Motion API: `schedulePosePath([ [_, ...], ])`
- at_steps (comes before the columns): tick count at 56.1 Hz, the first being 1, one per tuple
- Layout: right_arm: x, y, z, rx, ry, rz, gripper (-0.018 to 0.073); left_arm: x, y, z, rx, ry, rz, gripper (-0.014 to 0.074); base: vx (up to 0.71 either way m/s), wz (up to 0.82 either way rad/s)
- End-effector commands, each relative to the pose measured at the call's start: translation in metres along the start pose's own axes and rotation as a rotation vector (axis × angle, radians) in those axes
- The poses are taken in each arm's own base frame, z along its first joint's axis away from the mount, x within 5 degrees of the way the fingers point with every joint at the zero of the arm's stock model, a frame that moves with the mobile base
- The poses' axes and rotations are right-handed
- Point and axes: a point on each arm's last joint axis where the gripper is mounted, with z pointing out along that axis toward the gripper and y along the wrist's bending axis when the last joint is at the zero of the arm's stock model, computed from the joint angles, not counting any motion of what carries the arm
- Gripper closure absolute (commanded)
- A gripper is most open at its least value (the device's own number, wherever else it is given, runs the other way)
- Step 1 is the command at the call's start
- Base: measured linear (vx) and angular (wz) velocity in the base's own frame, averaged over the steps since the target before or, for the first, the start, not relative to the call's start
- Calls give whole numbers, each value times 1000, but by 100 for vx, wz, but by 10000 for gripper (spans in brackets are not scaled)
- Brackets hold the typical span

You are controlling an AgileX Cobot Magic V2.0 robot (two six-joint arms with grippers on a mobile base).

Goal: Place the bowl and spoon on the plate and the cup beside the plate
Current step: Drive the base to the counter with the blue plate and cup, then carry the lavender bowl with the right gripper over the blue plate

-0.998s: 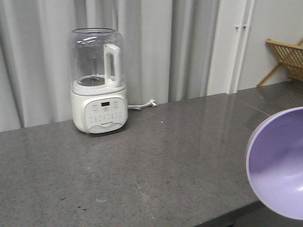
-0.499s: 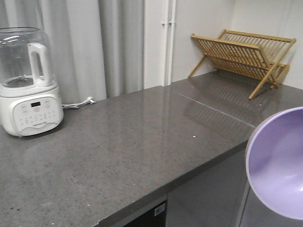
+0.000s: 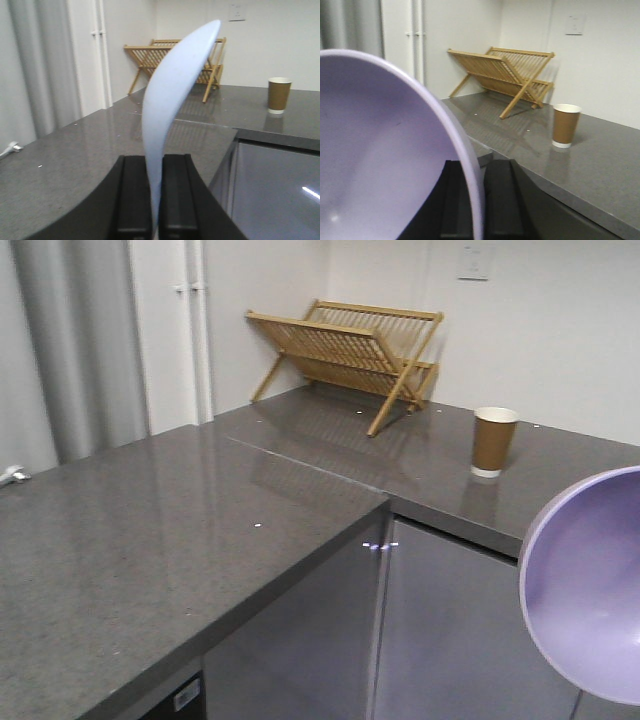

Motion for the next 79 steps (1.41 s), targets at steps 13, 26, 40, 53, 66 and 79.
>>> schedulePosePath([
  [13, -12, -3, -3, 37, -51, 6, 568, -13, 2, -2, -24, -74, -19, 594, 14, -67],
  [26, -12, -3, -3, 37, -52, 6, 568, -13, 2, -2, -24, -74, -19, 594, 22, -67],
  [40, -12, -3, -3, 37, -52, 6, 568, -13, 2, -2, -24, -73, -19, 594, 27, -48],
  [53, -12, -3, -3, 37, -52, 6, 568, -13, 2, -2, -24, -73, -19, 594, 33, -23],
  [66, -12, -3, -3, 37, -52, 6, 568, -13, 2, -2, -24, -73, -19, 594, 38, -10],
  [79, -12, -3, -3, 37, -52, 6, 568, -13, 2, -2, -24, -73, -19, 594, 38, -13],
])
